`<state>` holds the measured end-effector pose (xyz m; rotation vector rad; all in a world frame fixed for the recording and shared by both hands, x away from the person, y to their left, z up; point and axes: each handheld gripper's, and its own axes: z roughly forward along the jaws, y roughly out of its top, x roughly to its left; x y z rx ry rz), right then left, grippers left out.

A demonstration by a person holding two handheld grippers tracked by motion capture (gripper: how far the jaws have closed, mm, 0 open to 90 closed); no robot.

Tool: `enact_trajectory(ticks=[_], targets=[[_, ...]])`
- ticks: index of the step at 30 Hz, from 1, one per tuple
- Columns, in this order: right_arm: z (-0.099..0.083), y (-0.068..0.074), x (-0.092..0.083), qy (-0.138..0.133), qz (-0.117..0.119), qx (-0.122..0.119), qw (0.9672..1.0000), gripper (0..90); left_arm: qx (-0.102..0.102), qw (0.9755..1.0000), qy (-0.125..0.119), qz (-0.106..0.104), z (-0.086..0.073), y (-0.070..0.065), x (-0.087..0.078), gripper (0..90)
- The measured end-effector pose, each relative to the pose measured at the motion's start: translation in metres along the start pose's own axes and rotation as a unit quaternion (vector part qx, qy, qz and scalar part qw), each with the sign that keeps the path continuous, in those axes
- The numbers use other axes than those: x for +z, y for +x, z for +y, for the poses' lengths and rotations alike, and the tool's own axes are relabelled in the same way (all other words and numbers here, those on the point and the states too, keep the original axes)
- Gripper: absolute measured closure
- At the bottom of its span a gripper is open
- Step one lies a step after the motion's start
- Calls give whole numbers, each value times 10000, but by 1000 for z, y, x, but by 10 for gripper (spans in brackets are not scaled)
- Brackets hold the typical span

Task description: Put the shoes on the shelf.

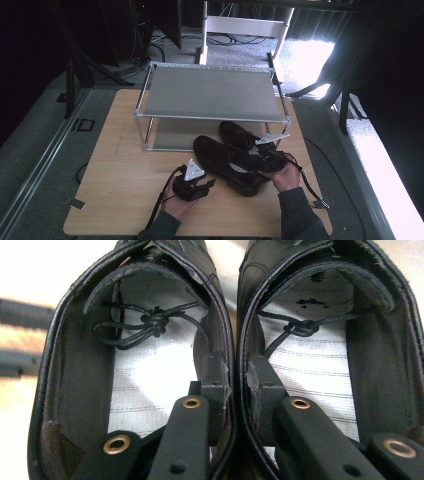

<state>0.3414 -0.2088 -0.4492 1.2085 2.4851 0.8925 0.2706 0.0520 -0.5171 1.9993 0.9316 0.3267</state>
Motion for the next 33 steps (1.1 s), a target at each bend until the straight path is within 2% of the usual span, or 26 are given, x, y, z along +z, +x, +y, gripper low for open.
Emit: enact_trajectory(ticks=[3, 4, 6, 10, 12, 13, 17, 20, 22, 28, 33], targets=[[2, 1, 3, -29, -62, 51, 10000, 803, -35, 10000, -28, -57, 2, -3, 3, 613], [4, 4, 5, -117, -172, 54, 9998, 803, -21, 10000, -29, -89, 2, -3, 5, 636], [4, 6, 5, -203, -215, 87, 9995, 803, -27, 10000, -33, -69, 4, -3, 8, 650], [5, 9, 6, -485, -112, 419, 9979, 804, -245, 9996, -138, -3, 8, 3, 11, 695], [6, 11, 8, -540, -58, 475, 9974, 804, -280, 9995, -158, 34, 10, 4, 12, 709], [7, 13, 9, -543, -57, 466, 9974, 804, -257, 9995, -123, 112, 11, 4, 13, 715], [11, 24, 13, -529, -287, 360, 9975, 805, -325, 9993, -81, 184, 10, 10, 18, 746], [15, 27, 17, -468, -392, 381, 9974, 804, -395, 9988, -70, 277, 11, 15, 22, 767], [17, 27, 22, -484, -419, 583, 9962, 804, -466, 9983, -79, 335, 13, 18, 25, 782], [19, 27, 31, -527, -525, 820, 9939, 803, -469, 9974, -7, 547, 18, 27, 35, 805], [22, 26, 40, -623, -700, 1104, 9895, 803, -457, 9961, 29, 753, 24, 34, 45, 822]])
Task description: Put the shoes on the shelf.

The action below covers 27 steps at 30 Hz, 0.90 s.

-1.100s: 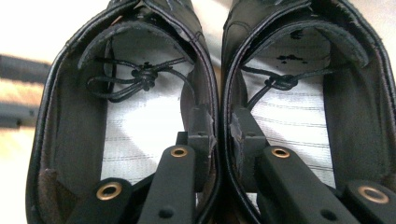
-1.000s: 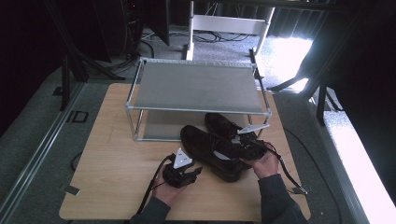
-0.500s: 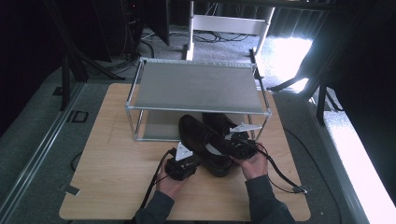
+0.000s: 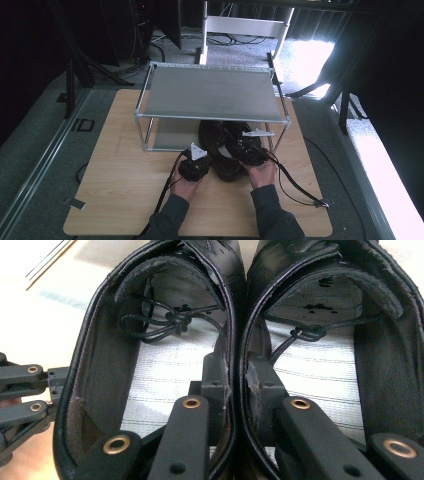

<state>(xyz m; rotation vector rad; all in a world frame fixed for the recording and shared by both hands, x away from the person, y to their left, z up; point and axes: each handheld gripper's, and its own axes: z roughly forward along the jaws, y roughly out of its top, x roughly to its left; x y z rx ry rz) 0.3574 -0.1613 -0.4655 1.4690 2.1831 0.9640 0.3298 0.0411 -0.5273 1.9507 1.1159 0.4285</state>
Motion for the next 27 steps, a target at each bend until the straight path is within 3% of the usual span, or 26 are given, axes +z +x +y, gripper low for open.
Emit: enact_trajectory(ticks=[7, 17, 21, 22, 23, 24, 27], targets=[[8, 14, 15, -96, -459, 64, 9989, 801, -158, 9993, 6, 327, 5, 10, 16, 856], [13, 21, 34, -221, -503, 780, 9954, 800, -187, 9978, -35, 638, 11, 27, 23, 878], [15, 28, 38, -156, -589, 768, 9952, 781, -178, 9974, -101, 685, 10, 30, 25, 871], [16, 30, 39, -141, -589, 749, 9954, 767, -177, 9973, -90, 703, 11, 30, 25, 861], [19, 26, 38, -73, -432, 842, 9955, 680, -156, 9970, -74, 749, 11, 31, 26, 830], [19, 26, 38, -73, -432, 842, 9955, 680, -152, 9969, -62, 772, 11, 31, 26, 830], [23, 21, 35, 31, -29, 902, 9959, 511, -246, 9969, -31, 742, 9, 35, 27, 745]])
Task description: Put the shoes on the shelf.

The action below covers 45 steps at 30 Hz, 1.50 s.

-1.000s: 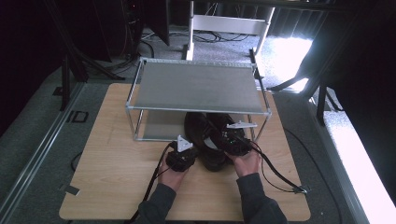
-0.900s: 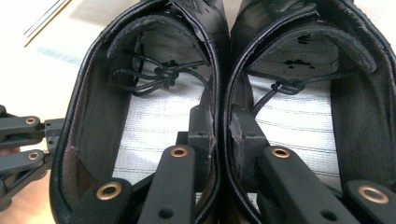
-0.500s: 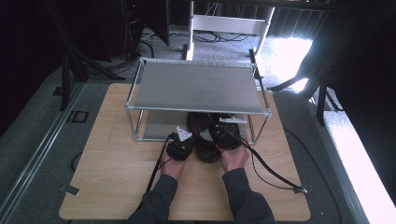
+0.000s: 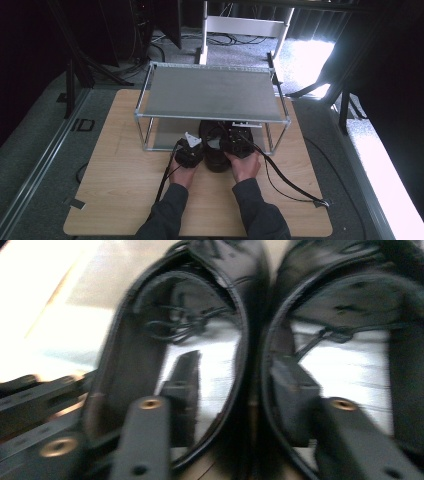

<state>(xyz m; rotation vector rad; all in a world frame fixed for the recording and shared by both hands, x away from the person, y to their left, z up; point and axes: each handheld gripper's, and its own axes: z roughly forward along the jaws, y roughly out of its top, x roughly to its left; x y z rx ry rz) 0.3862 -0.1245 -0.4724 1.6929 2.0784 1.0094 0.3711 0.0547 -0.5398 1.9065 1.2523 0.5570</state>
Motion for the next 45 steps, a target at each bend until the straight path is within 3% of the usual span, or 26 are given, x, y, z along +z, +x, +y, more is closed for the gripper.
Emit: enact_trajectory(ticks=[6, 10, 14, 16, 18, 21, 27, 31, 34, 40, 43, 45], targets=[[-2, -1, -5, -155, 85, 74, 9998, 455, -90, 9999, 5, -56, -2, 6, 0, 652], [-1, 1, -18, -495, 116, -53, 9987, 462, -81, 9999, 35, -65, -3, 6, -3, 633], [-2, 1, -31, -669, 136, -335, 9971, 463, -195, 9998, -73, -70, -6, 7, -13, 603], [-8, 2, -44, -784, 188, -854, 9931, 494, -284, 9994, -114, -139, -8, 8, -19, 582], [-11, 1, -53, -869, 230, -1171, 9890, 511, -339, 9991, -158, -212, -11, 8, -26, 562], [-14, -10, -64, -939, 346, -1185, 9879, 487, -384, 9984, -259, -318, -13, 5, -37, 536], [-33, -32, -75, -944, 192, -1267, 9873, 432, -266, 9967, -409, -651, -20, -10, -55, 448], [-49, -45, -70, -856, 183, -1366, 9868, 387, -43, 9962, -442, -750, -22, -26, -62, 349], [-56, -55, -60, -717, 259, -1222, 9896, 372, 126, 9969, -372, -675, -21, -36, -60, 303], [-64, -63, -41, -527, 369, -1148, 9913, 346, 382, 9984, -176, -373, -19, -49, -47, 336], [-64, -63, -38, -538, 385, -1213, 9904, 339, 271, 9983, -175, -479, -17, -47, -45, 369], [-63, -64, -36, -553, 339, -1200, 9907, 339, 317, 9981, -186, -503, -14, -48, -46, 395]])
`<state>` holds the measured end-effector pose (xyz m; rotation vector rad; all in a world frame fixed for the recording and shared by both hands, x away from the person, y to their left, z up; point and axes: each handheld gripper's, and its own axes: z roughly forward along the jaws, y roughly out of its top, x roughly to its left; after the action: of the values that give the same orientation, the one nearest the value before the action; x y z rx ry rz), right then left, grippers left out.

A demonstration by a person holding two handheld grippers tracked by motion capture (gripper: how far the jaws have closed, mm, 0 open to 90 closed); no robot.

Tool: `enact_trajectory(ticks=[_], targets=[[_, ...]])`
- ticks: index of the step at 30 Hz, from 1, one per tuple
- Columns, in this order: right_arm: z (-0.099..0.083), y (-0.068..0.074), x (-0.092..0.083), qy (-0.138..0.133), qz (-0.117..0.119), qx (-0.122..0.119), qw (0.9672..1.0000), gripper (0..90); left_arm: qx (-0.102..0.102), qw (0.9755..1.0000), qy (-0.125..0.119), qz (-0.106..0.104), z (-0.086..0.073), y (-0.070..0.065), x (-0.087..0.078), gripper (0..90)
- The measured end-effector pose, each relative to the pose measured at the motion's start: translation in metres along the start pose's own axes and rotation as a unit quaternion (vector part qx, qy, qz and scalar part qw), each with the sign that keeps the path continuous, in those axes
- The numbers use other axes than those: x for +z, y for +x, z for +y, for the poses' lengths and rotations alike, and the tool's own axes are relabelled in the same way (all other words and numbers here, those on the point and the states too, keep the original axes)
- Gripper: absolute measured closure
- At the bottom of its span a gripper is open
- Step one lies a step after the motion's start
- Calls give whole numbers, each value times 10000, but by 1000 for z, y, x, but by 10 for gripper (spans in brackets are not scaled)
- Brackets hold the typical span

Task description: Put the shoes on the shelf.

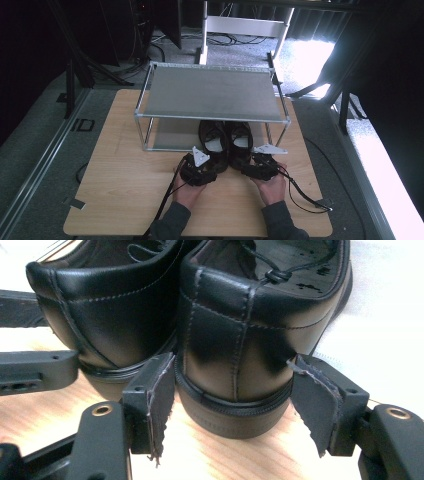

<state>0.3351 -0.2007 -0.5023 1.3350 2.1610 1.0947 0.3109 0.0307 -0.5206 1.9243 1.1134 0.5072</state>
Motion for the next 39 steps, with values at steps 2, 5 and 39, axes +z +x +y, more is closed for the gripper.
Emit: enact_trajectory(ticks=[2, 5, 39], targets=[[0, 0, 2, 10, -43, -5, 10000, 344, 21, 10000, -59, -17, 4, -1, 1, 417], [2, -1, 2, 10, -33, 70, 10000, 355, 69, 10000, -33, -6, 9, -2, 2, 420], [25, 1, 40, -33, -150, 220, 9996, 370, -363, 9989, 173, 250, 25, 32, 30, 506]])
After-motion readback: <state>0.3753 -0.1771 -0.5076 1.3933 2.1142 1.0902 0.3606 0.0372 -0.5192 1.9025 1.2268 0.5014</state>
